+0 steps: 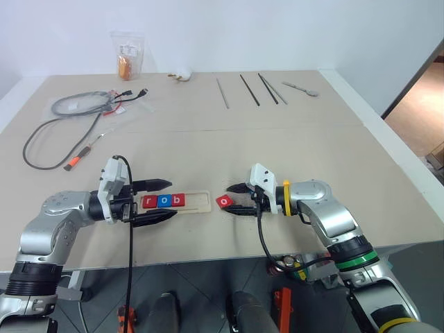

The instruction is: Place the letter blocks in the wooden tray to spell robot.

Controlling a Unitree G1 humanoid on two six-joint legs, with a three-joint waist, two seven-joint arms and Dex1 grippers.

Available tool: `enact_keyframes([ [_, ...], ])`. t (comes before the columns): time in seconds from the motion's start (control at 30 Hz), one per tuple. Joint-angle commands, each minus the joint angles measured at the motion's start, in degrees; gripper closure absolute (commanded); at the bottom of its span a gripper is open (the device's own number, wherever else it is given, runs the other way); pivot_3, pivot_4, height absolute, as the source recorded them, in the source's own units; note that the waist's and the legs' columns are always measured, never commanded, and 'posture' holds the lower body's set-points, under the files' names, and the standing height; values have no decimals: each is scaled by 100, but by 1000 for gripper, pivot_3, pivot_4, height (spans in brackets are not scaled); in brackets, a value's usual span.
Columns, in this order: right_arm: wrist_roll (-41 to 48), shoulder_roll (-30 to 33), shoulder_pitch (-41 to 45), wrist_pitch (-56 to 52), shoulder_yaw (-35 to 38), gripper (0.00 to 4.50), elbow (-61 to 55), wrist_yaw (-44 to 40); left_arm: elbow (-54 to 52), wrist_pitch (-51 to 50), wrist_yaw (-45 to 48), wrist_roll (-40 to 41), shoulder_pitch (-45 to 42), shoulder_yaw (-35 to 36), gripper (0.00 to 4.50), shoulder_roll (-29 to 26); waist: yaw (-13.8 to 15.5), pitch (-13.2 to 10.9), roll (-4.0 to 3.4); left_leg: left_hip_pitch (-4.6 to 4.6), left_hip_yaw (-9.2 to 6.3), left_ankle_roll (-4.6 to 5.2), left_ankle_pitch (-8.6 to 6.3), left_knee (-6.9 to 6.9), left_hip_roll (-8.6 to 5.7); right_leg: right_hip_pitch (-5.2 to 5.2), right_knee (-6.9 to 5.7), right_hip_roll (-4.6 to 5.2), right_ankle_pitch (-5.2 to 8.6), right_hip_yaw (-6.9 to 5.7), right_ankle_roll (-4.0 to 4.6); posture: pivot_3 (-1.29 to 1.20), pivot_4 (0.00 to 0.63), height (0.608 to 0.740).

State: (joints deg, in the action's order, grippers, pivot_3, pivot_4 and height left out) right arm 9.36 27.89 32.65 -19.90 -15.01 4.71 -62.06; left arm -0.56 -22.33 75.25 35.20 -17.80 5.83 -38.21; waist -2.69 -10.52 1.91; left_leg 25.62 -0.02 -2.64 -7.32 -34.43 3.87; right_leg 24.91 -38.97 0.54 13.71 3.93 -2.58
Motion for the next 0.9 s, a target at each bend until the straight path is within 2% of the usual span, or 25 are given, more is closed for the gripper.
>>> enact_keyframes([
  [0.03,131,9,4,-4,119,2114,-323,15,-25,117,-1,22,-18,79,0,7,1,0,0,0,0,0,0,0,0,0,0,0,0,0,0,0,150,740],
  [0.07,142,13,-4,-16,120,2114,-343,14,-25,116,0,21,-19,81,0,9,1,0,0,0,0,0,0,0,0,-1,0,0,0,0,0,0,150,740],
  [0.13,159,23,5,-47,116,2729,-346,6,-7,117,1,10,-41,76,0,18,1,0,0,0,0,0,0,-1,0,-1,0,0,0,0,0,0,150,740],
  [0.17,167,42,5,-78,103,2729,-359,-20,-3,117,3,10,-48,76,0,22,1,0,0,0,0,0,0,-1,0,-1,0,0,0,0,0,0,150,740],
  [0.2,163,61,5,-103,98,3285,-366,-26,1,115,6,9,-55,78,0,25,1,0,0,0,0,0,0,-1,0,-1,0,0,-1,1,1,0,150,740],
  [0.23,153,72,15,-154,99,3448,-356,-15,2,114,9,9,-58,79,0,26,1,0,0,0,0,0,0,-1,0,-1,0,0,-1,1,1,0,150,740],
  [0.5,360,184,212,-280,326,3448,-142,-130,28,112,23,-8,-92,61,0,40,0,0,0,0,0,0,0,-1,0,0,0,-1,-1,1,1,0,150,740],
  [0.53,411,184,243,-304,367,2905,-137,-142,30,114,22,-9,-93,61,0,41,0,0,0,0,0,0,0,-1,0,0,0,-1,-1,0,1,0,150,740],
  [0.6,522,192,281,-354,423,2351,-150,-220,32,116,17,-14,-91,62,0,41,0,0,0,0,0,0,0,-1,0,-1,0,-1,-1,1,1,0,150,740],
  [0.8,361,239,320,-243,242,65,-4,-259,41,106,12,-14,-87,76,0,25,1,0,1,0,0,0,0,0,0,-1,0,-1,0,1,0,0,150,740],
  [0.9,305,216,373,-163,122,20,191,-401,51,104,17,-9,-83,90,0,16,1,0,0,0,0,0,0,-1,0,-1,0,-1,0,1,0,0,150,740],
])
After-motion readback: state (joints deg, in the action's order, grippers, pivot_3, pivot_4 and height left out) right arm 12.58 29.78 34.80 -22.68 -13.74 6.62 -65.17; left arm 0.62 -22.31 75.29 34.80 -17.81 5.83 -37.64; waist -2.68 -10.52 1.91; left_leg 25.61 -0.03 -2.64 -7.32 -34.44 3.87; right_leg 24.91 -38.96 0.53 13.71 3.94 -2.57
